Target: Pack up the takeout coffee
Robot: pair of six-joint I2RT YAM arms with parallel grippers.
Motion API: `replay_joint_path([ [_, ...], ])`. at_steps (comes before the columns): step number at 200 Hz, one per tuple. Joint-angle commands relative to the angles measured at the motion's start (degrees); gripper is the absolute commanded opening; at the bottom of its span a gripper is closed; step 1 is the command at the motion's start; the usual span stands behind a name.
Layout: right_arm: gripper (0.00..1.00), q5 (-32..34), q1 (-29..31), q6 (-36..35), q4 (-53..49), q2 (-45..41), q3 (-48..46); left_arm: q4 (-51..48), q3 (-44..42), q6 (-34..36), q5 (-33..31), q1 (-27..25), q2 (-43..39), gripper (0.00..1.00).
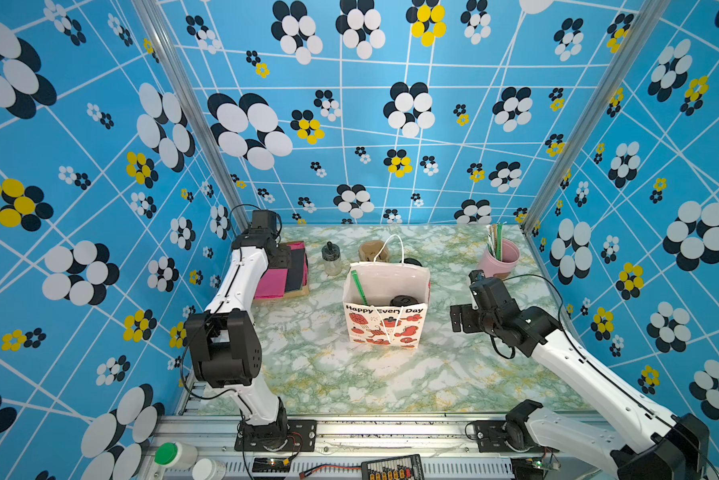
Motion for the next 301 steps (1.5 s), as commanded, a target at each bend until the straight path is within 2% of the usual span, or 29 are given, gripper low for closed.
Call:
replay_joint_path([
  [1,0.99,0.3,-0.4,-0.8,-0.7,-2.0,0.8,-0.5,2.7,4.5,-7.8,-2.9,5.2,0.81],
  [75,0.99,1.2,-0.4,-1.4,-1.0,-2.9,0.5,0.7,7.8,11.3,-20.7,-7.9,16.9,0.78],
  [153,0.99,1.2,-0.4,-1.8,-0.3,-2.2,0.1,2.6,8.3,14.4,-25.3,-8.4,22.2,0.73],
  [215,0.99,0.8,-0.4,-1.5,0.1,-2.2,-0.4,4.5,7.8,16.5,-27.3,-8.3,23.9,0.58],
  [242,0.99,0.8,-0.4,-1.5,0.3,-2.2,-0.7,5.0,7.6,17.2,-28.2,-8.2,24.8,0.55],
  [269,0.99,0.9,-0.4,-1.4,0.3,-2.2,-0.8,6.0,7.1,17.8,-28.9,-8.2,24.8,0.46],
  [295,0.99,0.7,-0.3,-1.5,0.3,-2.0,-0.7,6.3,6.8,18.2,-29.2,-8.2,25.0,0.44],
  [301,0.99,0.7,-0.4,-1.5,0.3,-2.0,-0.8,6.4,6.8,18.2,-29.3,-8.2,25.0,0.39],
])
